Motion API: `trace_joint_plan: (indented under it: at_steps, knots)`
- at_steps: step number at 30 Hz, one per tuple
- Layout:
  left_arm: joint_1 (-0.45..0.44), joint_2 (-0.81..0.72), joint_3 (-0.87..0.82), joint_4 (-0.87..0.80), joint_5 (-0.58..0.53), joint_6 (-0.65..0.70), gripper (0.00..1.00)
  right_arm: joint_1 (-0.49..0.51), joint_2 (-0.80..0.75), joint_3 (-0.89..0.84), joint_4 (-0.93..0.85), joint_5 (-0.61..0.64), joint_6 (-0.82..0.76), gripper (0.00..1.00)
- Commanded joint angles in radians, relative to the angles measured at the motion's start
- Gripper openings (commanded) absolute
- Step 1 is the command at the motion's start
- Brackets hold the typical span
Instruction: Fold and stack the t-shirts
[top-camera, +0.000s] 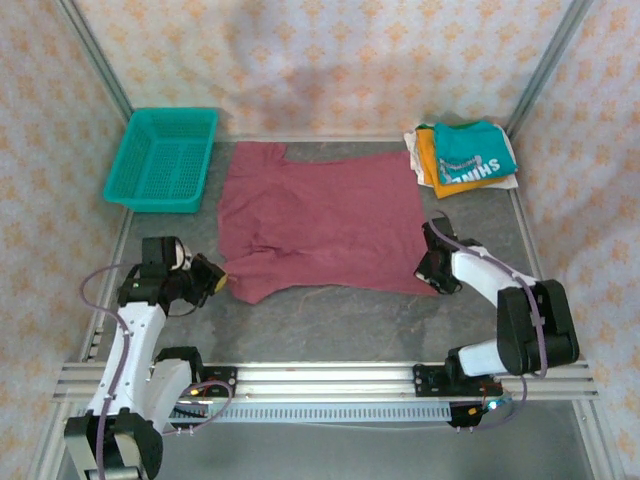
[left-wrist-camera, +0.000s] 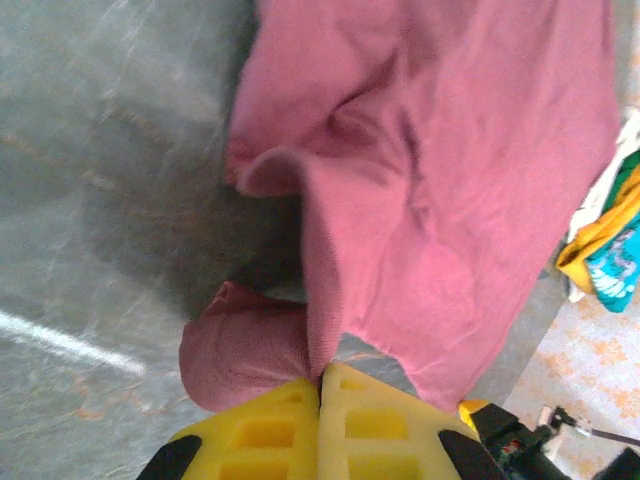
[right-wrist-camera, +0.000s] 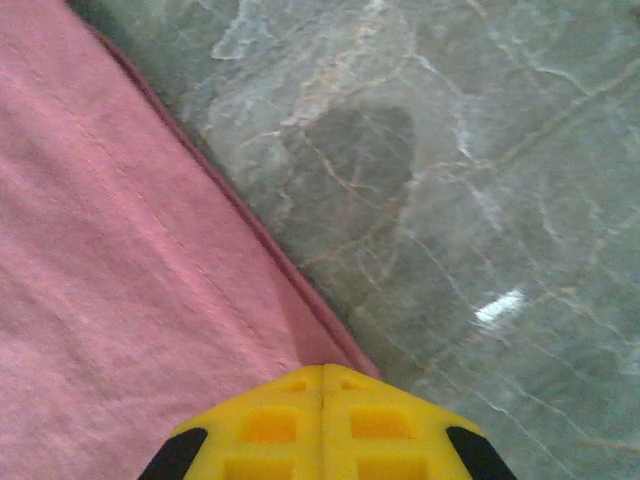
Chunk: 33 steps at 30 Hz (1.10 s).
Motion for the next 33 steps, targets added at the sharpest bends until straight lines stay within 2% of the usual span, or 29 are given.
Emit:
trace_joint_plan:
  at_steps: [1,5,7,9,11,13,15,20,26,31,33]
  knots:
    - [0.001,-0.063,-0.117,-0.039,0.03,-0.048,0.0,0.0,-0.046,-0.021,-0.054,0.001,-0.016,0.0]
    - [-0.018,-0.191,-0.234,-0.048,0.03,-0.128,0.0,-0.001,-0.059,0.001,-0.051,-0.016,-0.044,0.0]
    - [-0.023,-0.278,-0.267,-0.089,0.013,-0.168,0.0,0.0,-0.07,0.015,-0.054,-0.005,-0.057,0.05]
    - [-0.03,-0.369,-0.31,-0.076,0.043,-0.255,0.0,0.0,-0.072,0.034,-0.057,0.025,-0.068,0.09]
    - [-0.031,-0.437,-0.3,-0.058,0.05,-0.336,0.0,0.0,-0.067,0.064,-0.067,0.045,-0.086,0.12]
    - [-0.037,-0.467,-0.257,-0.113,0.015,-0.341,0.0,0.0,-0.062,0.088,-0.081,0.061,-0.093,0.17]
    - [-0.039,-0.456,-0.262,-0.149,0.022,-0.311,0.0,0.0,-0.069,0.092,-0.077,0.071,-0.092,0.23]
    - [-0.044,-0.42,-0.364,-0.041,0.037,-0.308,0.0,-0.011,-0.078,0.065,-0.07,0.082,-0.068,0.38]
    - [-0.048,-0.349,-0.383,0.088,0.058,-0.334,0.0,-0.067,-0.1,0.001,-0.058,-0.011,-0.046,0.47]
    - [-0.049,-0.265,-0.339,0.121,0.061,-0.287,0.0,-0.076,-0.076,-0.021,-0.076,-0.039,-0.037,0.51]
    - [-0.05,-0.219,-0.328,0.146,0.063,-0.264,0.0,-0.086,-0.053,-0.034,-0.057,-0.086,-0.047,0.51]
